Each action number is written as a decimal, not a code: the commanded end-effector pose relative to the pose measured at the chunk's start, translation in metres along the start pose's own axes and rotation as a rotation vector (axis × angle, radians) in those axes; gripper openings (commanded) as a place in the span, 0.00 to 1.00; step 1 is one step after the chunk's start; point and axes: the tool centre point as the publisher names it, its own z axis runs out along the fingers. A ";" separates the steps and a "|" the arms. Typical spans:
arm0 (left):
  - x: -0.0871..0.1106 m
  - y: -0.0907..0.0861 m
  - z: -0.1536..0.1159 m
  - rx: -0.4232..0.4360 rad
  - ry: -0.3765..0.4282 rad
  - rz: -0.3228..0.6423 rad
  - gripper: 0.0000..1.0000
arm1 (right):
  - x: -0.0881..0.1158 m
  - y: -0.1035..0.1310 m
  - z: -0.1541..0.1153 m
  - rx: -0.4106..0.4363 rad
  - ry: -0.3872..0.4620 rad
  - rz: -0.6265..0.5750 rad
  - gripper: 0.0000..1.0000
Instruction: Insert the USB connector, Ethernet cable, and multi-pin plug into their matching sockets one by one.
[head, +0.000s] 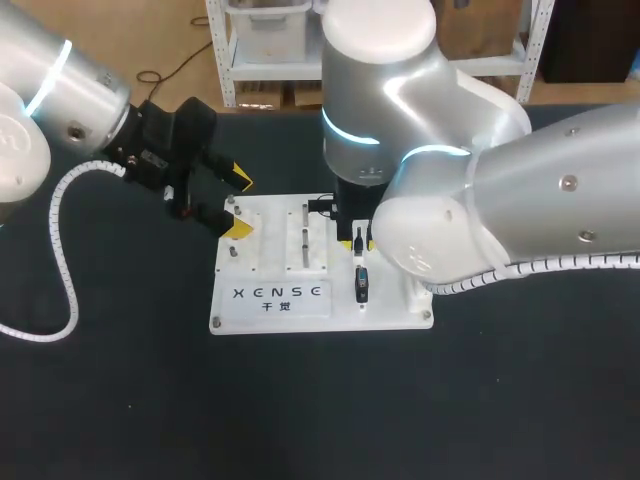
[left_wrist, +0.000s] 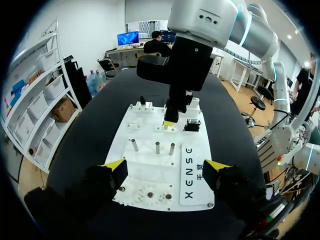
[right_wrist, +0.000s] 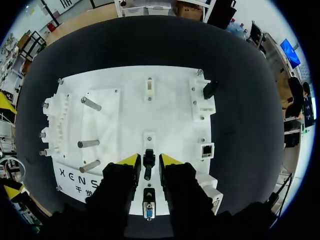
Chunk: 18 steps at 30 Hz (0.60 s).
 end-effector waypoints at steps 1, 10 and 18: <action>0.000 0.001 0.000 0.003 0.004 -0.001 1.00 | -0.002 -0.001 0.001 0.000 -0.001 0.001 0.15; 0.000 0.001 0.000 0.003 0.004 -0.001 1.00 | -0.002 -0.001 -0.011 -0.024 -0.026 -0.015 0.00; 0.000 0.001 0.000 0.003 0.004 -0.001 1.00 | -0.007 -0.014 -0.027 -0.037 -0.063 0.015 0.00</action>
